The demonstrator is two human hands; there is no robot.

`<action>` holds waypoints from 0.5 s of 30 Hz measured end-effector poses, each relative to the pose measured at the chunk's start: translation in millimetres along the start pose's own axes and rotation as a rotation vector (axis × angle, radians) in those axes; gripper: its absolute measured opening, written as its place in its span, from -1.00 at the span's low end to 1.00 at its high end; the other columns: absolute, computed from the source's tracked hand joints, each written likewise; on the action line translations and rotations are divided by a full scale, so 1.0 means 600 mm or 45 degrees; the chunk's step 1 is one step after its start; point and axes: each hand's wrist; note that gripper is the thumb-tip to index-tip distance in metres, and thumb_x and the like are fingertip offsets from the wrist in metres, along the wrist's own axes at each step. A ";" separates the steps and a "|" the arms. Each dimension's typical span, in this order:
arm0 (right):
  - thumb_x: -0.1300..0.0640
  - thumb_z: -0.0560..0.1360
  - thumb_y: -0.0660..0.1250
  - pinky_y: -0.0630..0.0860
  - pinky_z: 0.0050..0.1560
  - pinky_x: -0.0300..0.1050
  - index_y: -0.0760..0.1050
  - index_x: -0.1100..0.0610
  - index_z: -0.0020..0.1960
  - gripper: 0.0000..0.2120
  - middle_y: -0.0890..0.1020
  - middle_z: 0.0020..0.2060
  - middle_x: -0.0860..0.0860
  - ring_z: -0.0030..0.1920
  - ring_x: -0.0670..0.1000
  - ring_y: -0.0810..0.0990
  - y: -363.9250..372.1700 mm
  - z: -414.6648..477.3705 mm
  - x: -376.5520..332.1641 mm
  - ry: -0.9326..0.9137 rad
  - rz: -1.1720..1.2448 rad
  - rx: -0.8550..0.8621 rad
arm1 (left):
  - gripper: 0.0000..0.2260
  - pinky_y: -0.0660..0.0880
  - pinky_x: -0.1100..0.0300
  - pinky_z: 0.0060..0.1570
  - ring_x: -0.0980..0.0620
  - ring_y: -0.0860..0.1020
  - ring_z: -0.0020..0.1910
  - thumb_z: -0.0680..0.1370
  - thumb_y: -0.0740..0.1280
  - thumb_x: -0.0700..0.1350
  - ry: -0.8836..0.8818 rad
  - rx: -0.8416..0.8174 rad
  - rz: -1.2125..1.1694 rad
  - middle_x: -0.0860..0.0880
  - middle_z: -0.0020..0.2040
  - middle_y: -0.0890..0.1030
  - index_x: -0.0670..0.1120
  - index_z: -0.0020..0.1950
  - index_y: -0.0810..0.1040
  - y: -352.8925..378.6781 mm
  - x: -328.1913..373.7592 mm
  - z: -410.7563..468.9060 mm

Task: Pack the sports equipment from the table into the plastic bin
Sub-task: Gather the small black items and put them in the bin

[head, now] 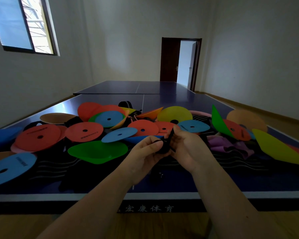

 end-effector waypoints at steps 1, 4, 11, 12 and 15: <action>0.05 0.65 0.20 0.48 -0.12 -0.05 0.50 0.17 -0.08 -0.76 0.58 -0.26 0.04 -0.21 0.01 0.57 0.002 0.000 0.000 -0.023 -0.026 -0.004 | -0.90 0.60 0.11 0.08 -0.08 0.60 -0.03 0.49 0.35 -0.21 -0.012 0.000 0.026 -0.14 -0.08 0.60 -0.20 -0.12 0.45 0.000 0.004 0.000; 0.06 0.65 0.21 0.52 -0.05 -0.03 0.52 0.14 -0.08 -0.78 0.59 -0.22 0.04 -0.14 0.02 0.58 0.009 0.000 0.000 -0.174 -0.221 0.040 | -0.80 0.61 0.11 0.03 -0.04 0.61 -0.04 0.50 0.42 -0.20 -0.068 0.072 0.088 -0.07 -0.14 0.64 -0.17 -0.20 0.41 0.006 0.008 0.001; 0.01 0.63 0.25 0.54 -0.01 0.03 0.50 0.11 -0.13 -0.77 0.56 -0.16 0.12 -0.08 0.08 0.55 0.017 -0.002 0.000 -0.323 -0.717 0.040 | -0.69 0.56 -0.01 0.07 -0.06 0.64 -0.08 0.46 0.51 -0.19 -0.143 0.219 0.498 -0.13 -0.14 0.59 -0.11 -0.20 0.35 0.004 0.016 0.015; 0.01 0.63 0.24 0.51 -0.04 -0.01 0.49 0.10 -0.12 -0.78 0.54 -0.16 0.08 -0.09 0.04 0.53 0.018 -0.001 -0.001 -0.347 -0.779 0.027 | -0.66 0.57 -0.04 0.08 -0.07 0.63 -0.09 0.41 0.54 -0.12 -0.130 0.249 0.634 -0.14 -0.13 0.57 -0.11 -0.18 0.35 0.004 0.018 0.016; 0.02 0.64 0.23 0.45 -0.12 -0.16 0.48 0.08 -0.09 -0.82 0.55 -0.15 0.02 -0.11 -0.03 0.51 0.022 0.002 -0.003 -0.426 -0.921 -0.018 | -0.67 0.55 0.02 -0.08 -0.02 0.55 -0.21 0.43 0.53 -0.08 -0.045 0.351 1.001 -0.12 -0.19 0.51 -0.11 -0.13 0.37 0.013 0.023 0.017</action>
Point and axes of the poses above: each hand's wrist, its own z-axis towards the middle knuckle, its own y-axis out of the palm, x = y × z
